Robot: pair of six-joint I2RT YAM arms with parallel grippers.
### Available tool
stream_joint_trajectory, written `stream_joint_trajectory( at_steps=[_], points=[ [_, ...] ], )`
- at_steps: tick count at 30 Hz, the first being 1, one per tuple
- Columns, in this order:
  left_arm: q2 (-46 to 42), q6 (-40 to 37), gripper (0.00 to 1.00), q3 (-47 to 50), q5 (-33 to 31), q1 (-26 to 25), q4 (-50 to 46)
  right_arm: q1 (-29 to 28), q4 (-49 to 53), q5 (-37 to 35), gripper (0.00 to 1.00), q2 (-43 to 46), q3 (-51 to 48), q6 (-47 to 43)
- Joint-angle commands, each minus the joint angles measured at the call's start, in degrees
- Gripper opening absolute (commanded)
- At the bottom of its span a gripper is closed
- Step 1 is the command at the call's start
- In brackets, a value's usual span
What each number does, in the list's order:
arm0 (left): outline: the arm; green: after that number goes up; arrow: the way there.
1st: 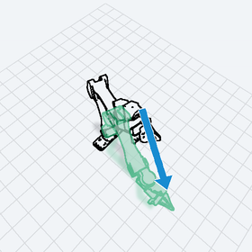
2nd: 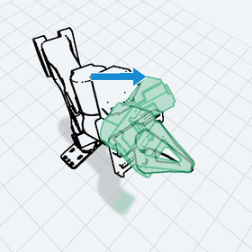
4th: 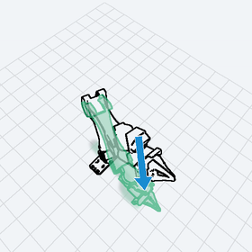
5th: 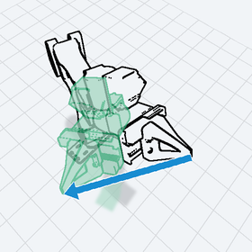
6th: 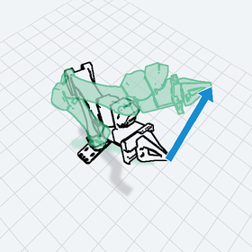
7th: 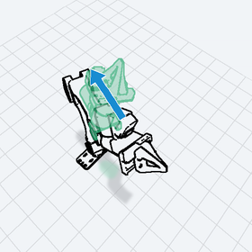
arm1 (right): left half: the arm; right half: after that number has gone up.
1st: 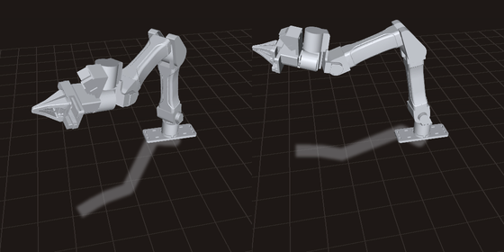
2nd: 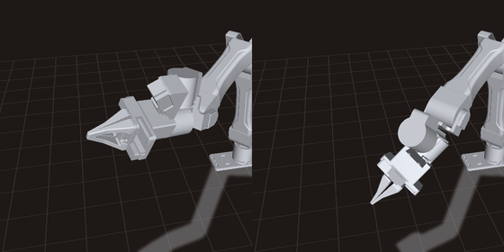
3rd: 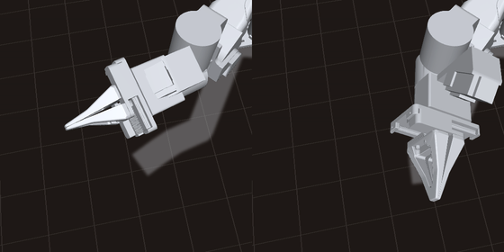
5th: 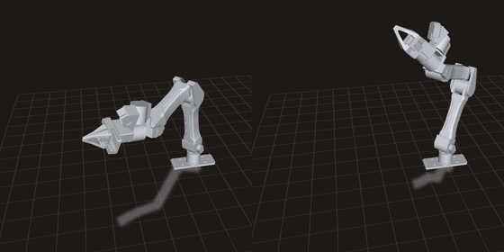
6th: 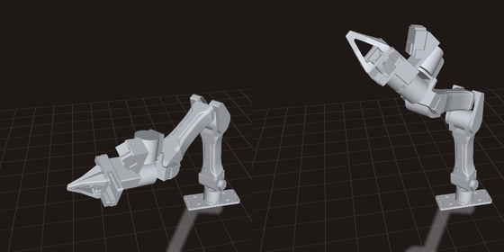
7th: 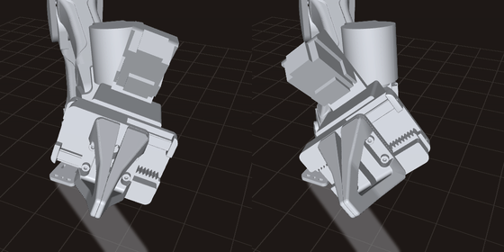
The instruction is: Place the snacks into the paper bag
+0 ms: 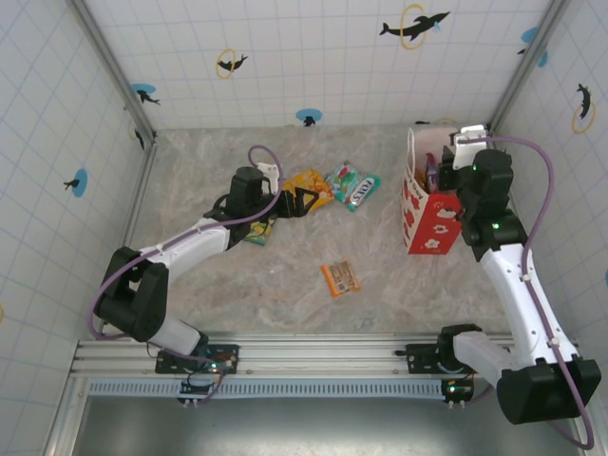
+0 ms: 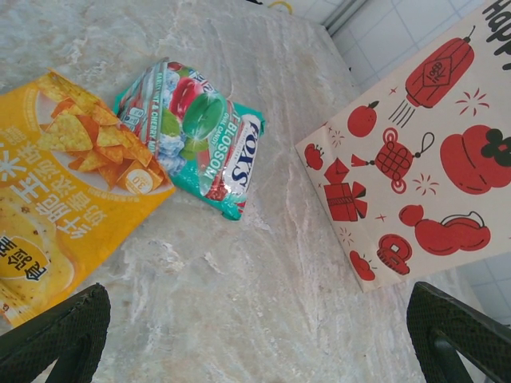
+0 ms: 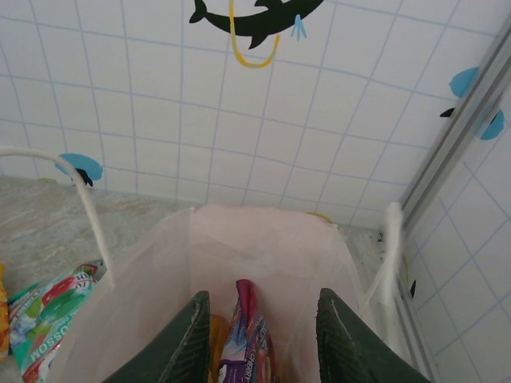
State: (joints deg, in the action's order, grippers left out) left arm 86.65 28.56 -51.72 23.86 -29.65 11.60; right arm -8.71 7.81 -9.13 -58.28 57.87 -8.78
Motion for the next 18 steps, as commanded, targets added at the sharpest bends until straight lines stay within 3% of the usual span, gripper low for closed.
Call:
stream_joint_trajectory(
  at_steps=[1,9,18],
  points=[
    [-1.20,-0.06,0.98,0.00,-0.87,-0.41,-1.31,-2.55,3.03,0.21,0.38,2.58,4.09,2.80],
    [-2.79,-2.20,0.98,-0.54,-5.43,1.19,-10.27,-20.96,7.81,-8.16,0.37,4.02,4.13,7.89],
    [-2.94,-4.05,0.98,1.32,-6.02,11.55,-18.71,-43.46,4.86,-18.82,0.38,-1.23,-0.75,15.15]
  ],
)
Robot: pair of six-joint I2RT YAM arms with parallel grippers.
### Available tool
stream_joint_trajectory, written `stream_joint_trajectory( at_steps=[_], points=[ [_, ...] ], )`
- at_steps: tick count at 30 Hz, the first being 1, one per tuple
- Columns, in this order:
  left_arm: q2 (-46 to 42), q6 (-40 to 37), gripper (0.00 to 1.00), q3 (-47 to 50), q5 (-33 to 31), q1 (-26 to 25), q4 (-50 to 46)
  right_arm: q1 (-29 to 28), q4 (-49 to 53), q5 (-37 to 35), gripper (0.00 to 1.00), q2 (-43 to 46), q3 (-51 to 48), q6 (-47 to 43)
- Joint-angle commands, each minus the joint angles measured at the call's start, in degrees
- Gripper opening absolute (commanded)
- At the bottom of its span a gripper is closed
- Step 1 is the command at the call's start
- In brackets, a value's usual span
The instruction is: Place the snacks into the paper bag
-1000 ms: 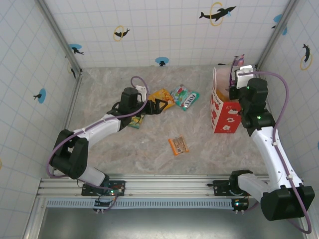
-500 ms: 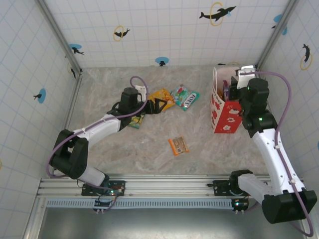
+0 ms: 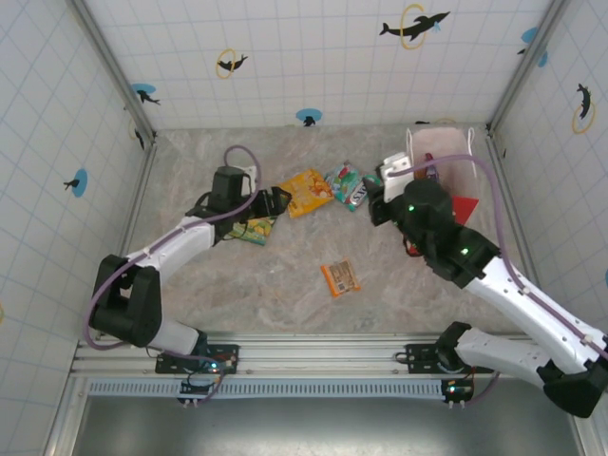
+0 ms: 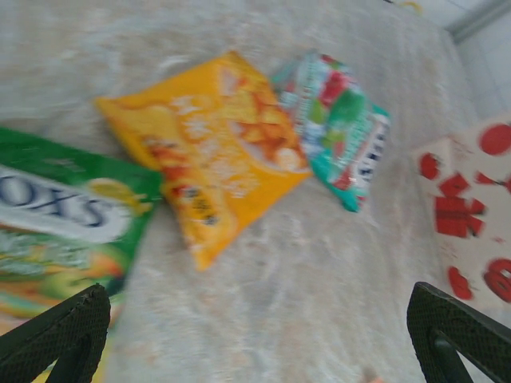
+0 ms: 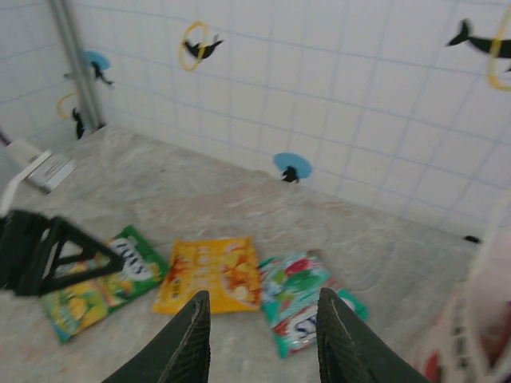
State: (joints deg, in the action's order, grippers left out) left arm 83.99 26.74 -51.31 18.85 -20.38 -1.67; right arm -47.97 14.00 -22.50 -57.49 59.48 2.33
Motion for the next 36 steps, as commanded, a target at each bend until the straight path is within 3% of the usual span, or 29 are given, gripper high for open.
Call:
stream_joint_trajectory(
  at_steps=[1,8,15,20,29,36],
  points=[
    [0.08,-2.78,0.98,0.82,-1.31,3.17,-6.40,-5.79,-2.25,-6.36,0.38,-2.65,-3.02,5.16],
    [2.86,-4.72,0.97,0.99,-4.08,8.85,-8.66,-14.15,-12.99,-5.90,0.41,-8.23,-10.89,16.12],
    [7.55,-6.25,0.98,-1.29,-9.33,9.63,-9.92,-17.56,-22.12,-5.36,0.42,-11.87,-16.18,22.05],
    [11.65,-8.56,0.98,-4.15,-14.01,9.61,-13.41,-18.29,-25.99,-5.41,0.42,-13.23,-18.35,24.38],
    [17.83,-9.51,0.97,-9.95,-10.25,9.61,-13.50,-17.99,-27.55,-4.82,0.43,-14.05,-19.93,24.62],
    [21.20,-13.17,0.97,-15.25,-11.41,10.22,-16.53,-17.95,-27.74,-4.05,0.43,-13.79,-20.98,24.83]
  ],
)
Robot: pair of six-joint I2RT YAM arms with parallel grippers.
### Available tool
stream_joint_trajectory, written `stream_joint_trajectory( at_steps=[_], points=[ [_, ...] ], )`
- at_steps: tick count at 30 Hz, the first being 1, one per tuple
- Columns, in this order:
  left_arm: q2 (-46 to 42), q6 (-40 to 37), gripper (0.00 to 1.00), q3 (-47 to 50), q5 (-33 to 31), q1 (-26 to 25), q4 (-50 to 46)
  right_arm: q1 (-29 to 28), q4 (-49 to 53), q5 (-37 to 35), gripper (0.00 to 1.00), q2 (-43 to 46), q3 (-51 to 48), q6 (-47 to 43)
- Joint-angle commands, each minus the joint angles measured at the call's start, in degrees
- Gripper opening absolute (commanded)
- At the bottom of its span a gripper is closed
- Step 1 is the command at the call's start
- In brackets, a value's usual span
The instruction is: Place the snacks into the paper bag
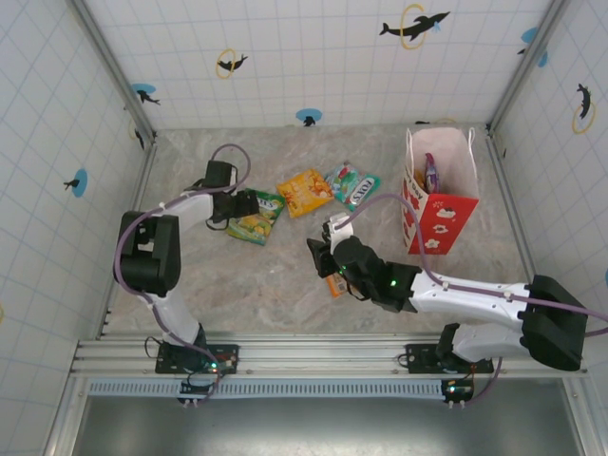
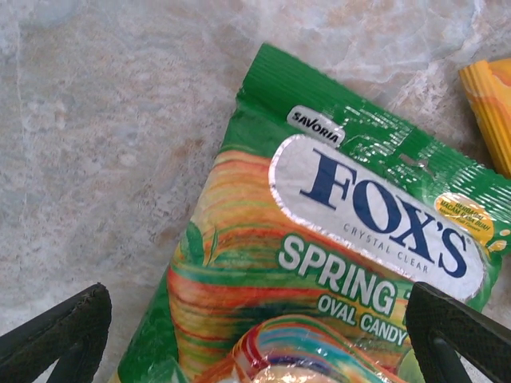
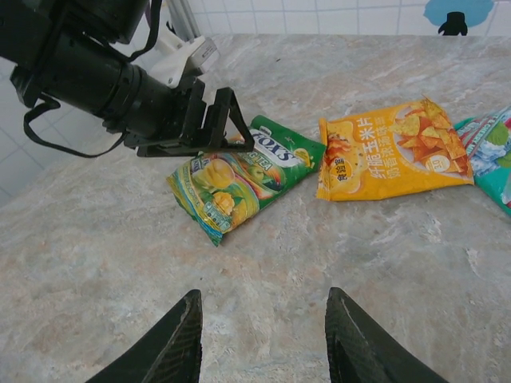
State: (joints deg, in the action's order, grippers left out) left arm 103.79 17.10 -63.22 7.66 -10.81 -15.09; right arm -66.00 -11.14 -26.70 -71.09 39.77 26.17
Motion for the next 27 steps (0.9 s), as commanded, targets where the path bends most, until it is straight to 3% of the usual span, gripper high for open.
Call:
stream_joint_trajectory(
  at_steps=[1,11,15,21,27],
  points=[
    [1.98,-3.83,0.97,-3.98,0.44,1.02,-3.72,0.07,-2.66,0.47,0.43,-0.19,-1.42,1.02],
    [5.98,-6.35,0.89,-5.43,6.82,1.76,-7.96,0.14,-2.64,2.18,0.43,-0.85,-1.74,1.01],
    [2.77,-8.12,0.85,-1.97,7.72,0.55,-7.37,0.10,-2.49,2.62,0.43,-0.89,-1.53,0.46],
    [-1.14,-9.81,0.84,2.65,14.76,-3.56,-7.65,0.19,-2.40,3.79,0.43,-1.83,-1.13,0.47],
    [-8.05,-5.36,0.86,6.79,19.54,-4.88,-4.17,0.08,-0.03,4.09,0.43,-5.16,2.06,0.45]
  ],
)
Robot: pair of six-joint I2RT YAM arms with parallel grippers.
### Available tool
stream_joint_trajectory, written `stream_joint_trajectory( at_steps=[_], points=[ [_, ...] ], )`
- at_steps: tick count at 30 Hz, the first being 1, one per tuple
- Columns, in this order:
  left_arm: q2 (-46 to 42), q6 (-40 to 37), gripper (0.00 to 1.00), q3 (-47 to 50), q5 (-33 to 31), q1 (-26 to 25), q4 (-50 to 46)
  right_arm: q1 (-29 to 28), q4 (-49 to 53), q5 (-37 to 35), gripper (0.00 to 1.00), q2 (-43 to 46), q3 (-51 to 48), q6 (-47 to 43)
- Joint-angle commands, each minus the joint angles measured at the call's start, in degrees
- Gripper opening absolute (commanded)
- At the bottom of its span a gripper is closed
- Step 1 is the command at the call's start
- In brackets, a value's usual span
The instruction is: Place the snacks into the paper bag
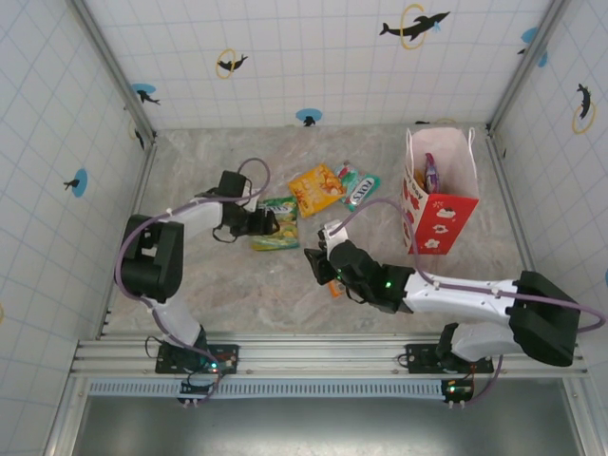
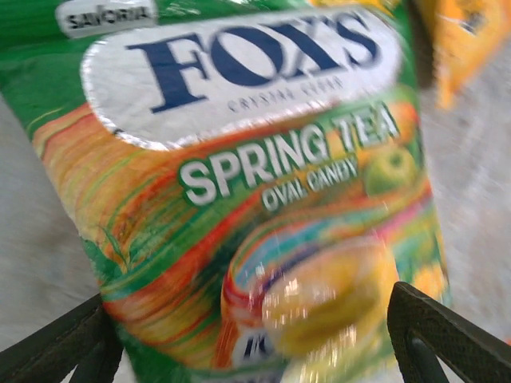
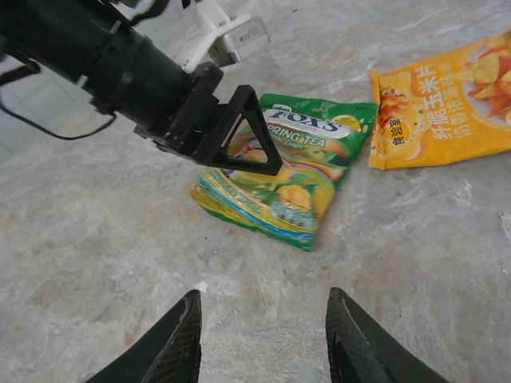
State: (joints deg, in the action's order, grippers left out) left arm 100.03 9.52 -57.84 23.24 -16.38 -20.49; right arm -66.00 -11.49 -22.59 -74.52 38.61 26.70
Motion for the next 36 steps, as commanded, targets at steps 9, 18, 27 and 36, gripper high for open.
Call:
stream_joint_trajectory(
  at_steps=[9,18,27,36],
  points=[
    [-11.98,18.54,0.79,14.28,13.83,11.46,17.86,2.15,6.67,-0.44,0.44,-15.16,16.56,2.33],
    [-6.18,27.32,0.71,19.23,18.38,12.25,27.15,6.23,8.62,4.35,0.42,-29.88,27.69,3.90],
    [-3.41,27.13,0.64,20.49,19.51,12.23,28.03,8.24,12.57,7.71,0.41,-40.12,35.62,4.97],
    [-0.36,28.27,0.56,19.06,19.42,10.01,29.81,8.78,12.52,11.18,0.33,-44.60,37.68,6.07]
  ],
)
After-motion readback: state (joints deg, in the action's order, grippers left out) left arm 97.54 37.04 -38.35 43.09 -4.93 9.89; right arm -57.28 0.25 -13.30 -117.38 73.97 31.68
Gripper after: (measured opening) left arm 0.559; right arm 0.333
